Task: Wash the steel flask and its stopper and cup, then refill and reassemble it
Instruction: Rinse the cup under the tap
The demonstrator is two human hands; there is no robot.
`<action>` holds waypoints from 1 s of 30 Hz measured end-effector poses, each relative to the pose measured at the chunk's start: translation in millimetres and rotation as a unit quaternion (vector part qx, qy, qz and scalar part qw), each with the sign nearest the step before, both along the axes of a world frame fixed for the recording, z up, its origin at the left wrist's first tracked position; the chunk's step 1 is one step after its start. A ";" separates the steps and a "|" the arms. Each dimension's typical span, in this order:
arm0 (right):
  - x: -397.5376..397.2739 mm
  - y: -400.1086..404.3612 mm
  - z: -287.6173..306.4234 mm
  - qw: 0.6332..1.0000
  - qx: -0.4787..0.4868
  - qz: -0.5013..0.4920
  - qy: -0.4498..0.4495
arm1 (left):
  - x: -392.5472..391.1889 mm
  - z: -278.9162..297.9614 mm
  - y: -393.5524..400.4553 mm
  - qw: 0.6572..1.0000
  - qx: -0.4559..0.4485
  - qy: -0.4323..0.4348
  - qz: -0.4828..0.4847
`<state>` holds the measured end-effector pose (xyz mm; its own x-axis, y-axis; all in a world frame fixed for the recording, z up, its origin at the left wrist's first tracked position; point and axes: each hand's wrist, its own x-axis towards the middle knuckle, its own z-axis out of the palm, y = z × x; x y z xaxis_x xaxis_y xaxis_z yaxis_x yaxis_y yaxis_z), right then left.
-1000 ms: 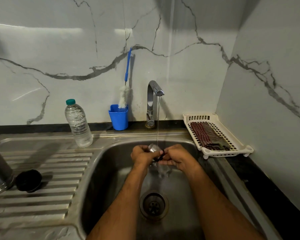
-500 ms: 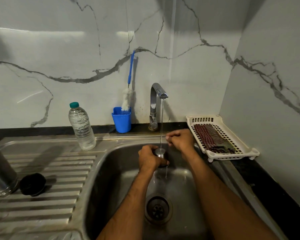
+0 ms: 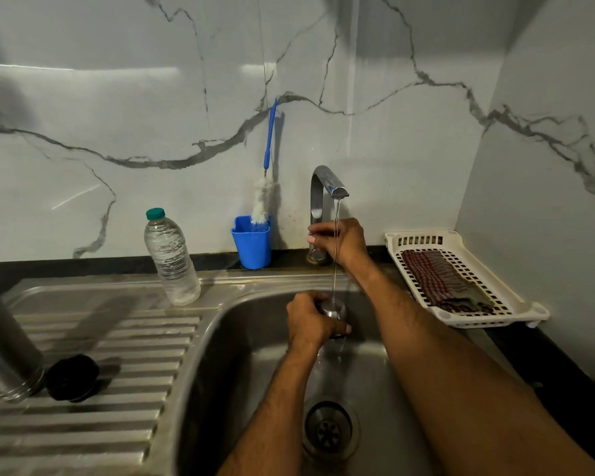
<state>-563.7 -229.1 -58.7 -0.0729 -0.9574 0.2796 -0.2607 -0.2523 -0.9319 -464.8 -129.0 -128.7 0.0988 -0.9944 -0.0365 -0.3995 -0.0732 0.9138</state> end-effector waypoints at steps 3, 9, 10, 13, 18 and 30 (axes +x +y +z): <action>2.9 -5.9 -1.1 1.000 -0.007 -0.005 0.027 | -0.5 0.7 0.4 1.000 -0.001 -0.001 -0.004; 1.1 -8.7 1.2 0.999 0.008 -0.027 0.016 | 0.9 0.6 0.0 1.000 0.000 -0.005 -0.001; 0.2 -7.3 2.0 0.999 0.010 -0.030 0.013 | 1.0 0.4 0.0 1.000 -0.001 -0.008 -0.001; -4.0 -3.8 2.2 0.999 -0.001 -0.043 0.002 | 1.3 1.0 -0.3 1.000 0.002 -0.012 0.006; -6.6 -2.6 0.0 0.999 -0.004 -0.054 0.001 | 3.3 3.3 -1.3 0.999 0.018 -0.006 0.026; -23.2 55.0 -33.8 1.000 -0.004 -0.001 -0.029 | 14.5 9.0 2.1 1.000 -0.013 -0.008 0.024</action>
